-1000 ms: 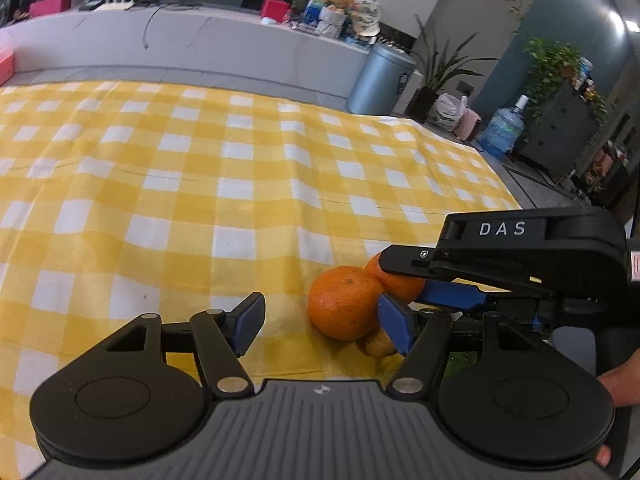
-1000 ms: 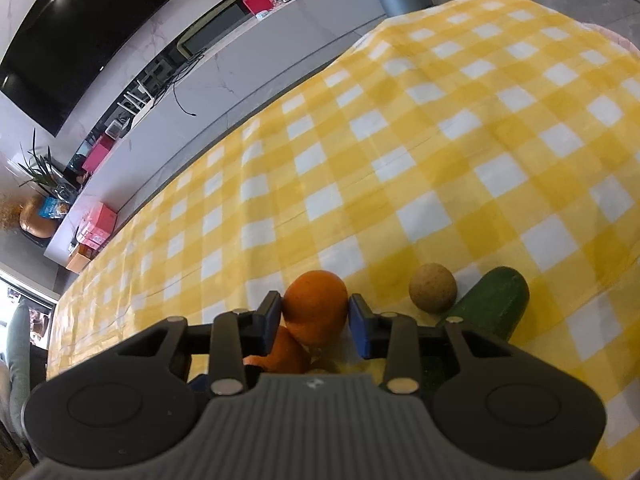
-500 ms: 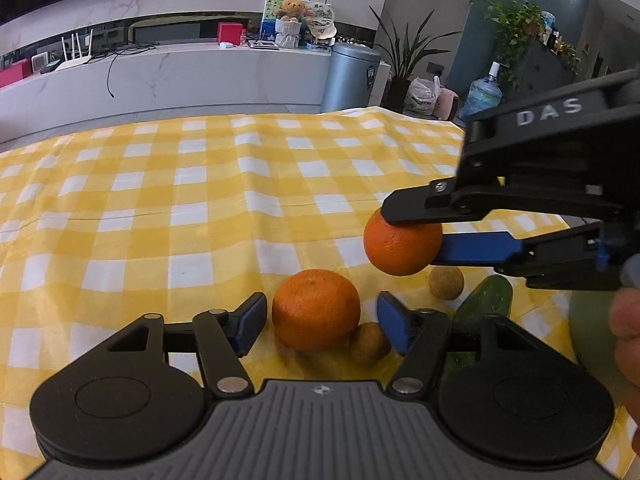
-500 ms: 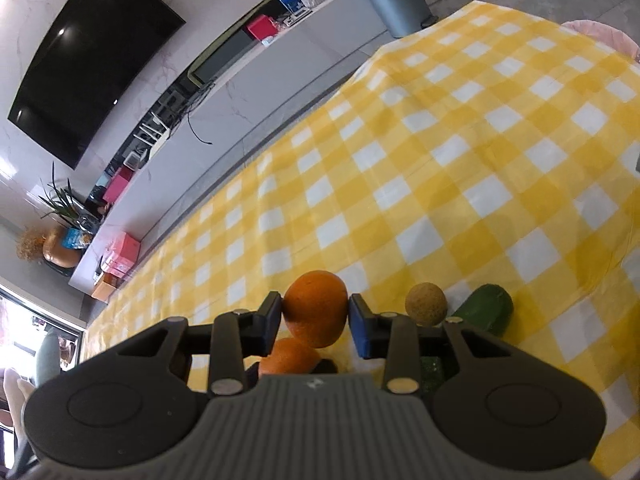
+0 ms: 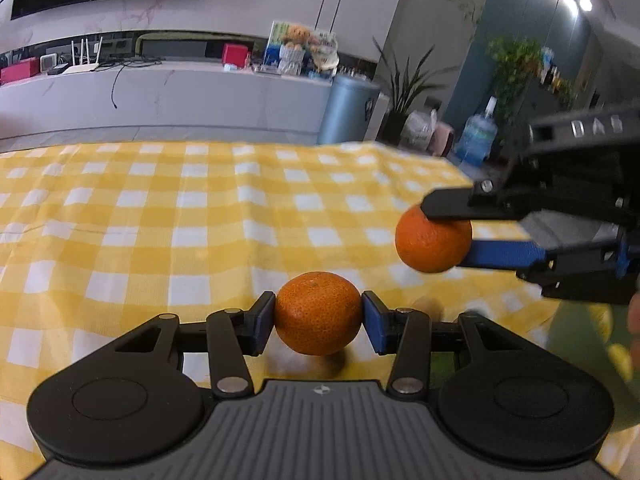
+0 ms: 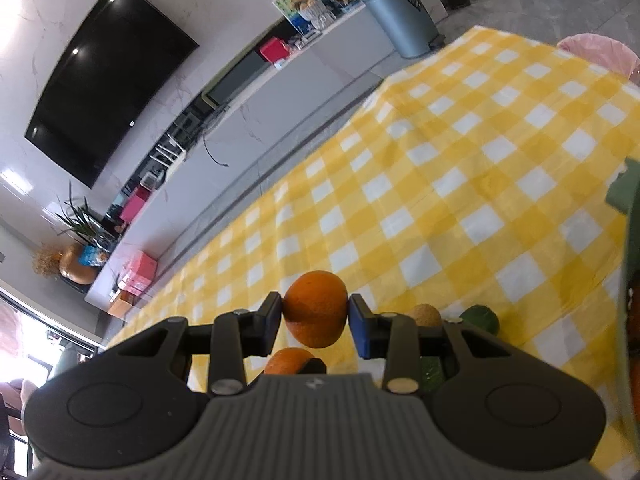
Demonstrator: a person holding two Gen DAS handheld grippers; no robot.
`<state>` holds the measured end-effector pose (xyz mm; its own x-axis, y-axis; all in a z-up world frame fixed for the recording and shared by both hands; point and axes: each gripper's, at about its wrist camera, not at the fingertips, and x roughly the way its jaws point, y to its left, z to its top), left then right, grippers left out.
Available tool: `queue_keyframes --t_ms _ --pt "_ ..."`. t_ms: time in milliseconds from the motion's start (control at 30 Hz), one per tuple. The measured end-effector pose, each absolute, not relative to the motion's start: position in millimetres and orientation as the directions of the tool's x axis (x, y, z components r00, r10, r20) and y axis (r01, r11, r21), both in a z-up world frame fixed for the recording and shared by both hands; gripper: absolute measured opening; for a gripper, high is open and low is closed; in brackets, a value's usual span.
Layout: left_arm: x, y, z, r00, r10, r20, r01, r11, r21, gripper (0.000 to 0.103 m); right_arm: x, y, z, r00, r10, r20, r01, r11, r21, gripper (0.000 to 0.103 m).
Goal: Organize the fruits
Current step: 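Carry the oranges over the colander and release them from both tools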
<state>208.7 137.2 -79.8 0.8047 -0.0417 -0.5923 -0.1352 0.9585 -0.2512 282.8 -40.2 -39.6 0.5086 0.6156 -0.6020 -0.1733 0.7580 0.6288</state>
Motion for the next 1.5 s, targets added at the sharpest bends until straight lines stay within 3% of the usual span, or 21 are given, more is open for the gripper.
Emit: queue_keyframes --t_ms 167,367,633,800,1033,1067,1133,1300,1500 --pt "200 131 -58 0.841 -0.142 -0.522 -0.069 0.929 -0.364 0.053 270 -66 -22 0.555 0.624 -0.550 -0.183 0.736 0.651 0.033" --pt "187 102 -33 0.839 -0.262 -0.476 0.058 0.914 -0.402 0.053 241 -127 0 0.654 0.581 -0.484 -0.147 0.726 0.672 0.033" --pt "182 42 -21 0.747 -0.478 -0.462 0.233 0.839 -0.491 0.053 190 -244 3 0.810 0.303 -0.502 0.118 0.754 0.646 0.033" --pt "184 3 -30 0.662 -0.593 -0.458 0.322 0.777 -0.541 0.053 189 -269 -8 0.773 0.167 -0.612 0.286 0.769 0.572 0.033" --pt "194 -28 -44 0.598 -0.622 -0.506 0.361 0.772 -0.523 0.053 197 -274 -26 0.741 0.155 -0.653 0.314 0.781 0.541 0.037" --pt "197 -31 -46 0.585 -0.628 -0.513 0.368 0.769 -0.523 0.053 197 -275 -27 0.747 0.152 -0.647 0.319 0.772 0.549 0.046" --pt "198 -42 -48 0.564 -0.636 -0.526 0.380 0.766 -0.519 0.053 196 -276 -29 0.761 0.154 -0.630 0.308 0.769 0.560 0.054" --pt "205 -70 -54 0.520 -0.635 -0.572 0.411 0.773 -0.484 0.053 185 -291 -19 0.816 0.144 -0.559 0.291 0.735 0.613 0.055" --pt "210 -95 -59 0.490 -0.627 -0.605 0.436 0.778 -0.453 0.053 178 -314 -23 0.831 0.129 -0.541 0.323 0.681 0.658 0.056"
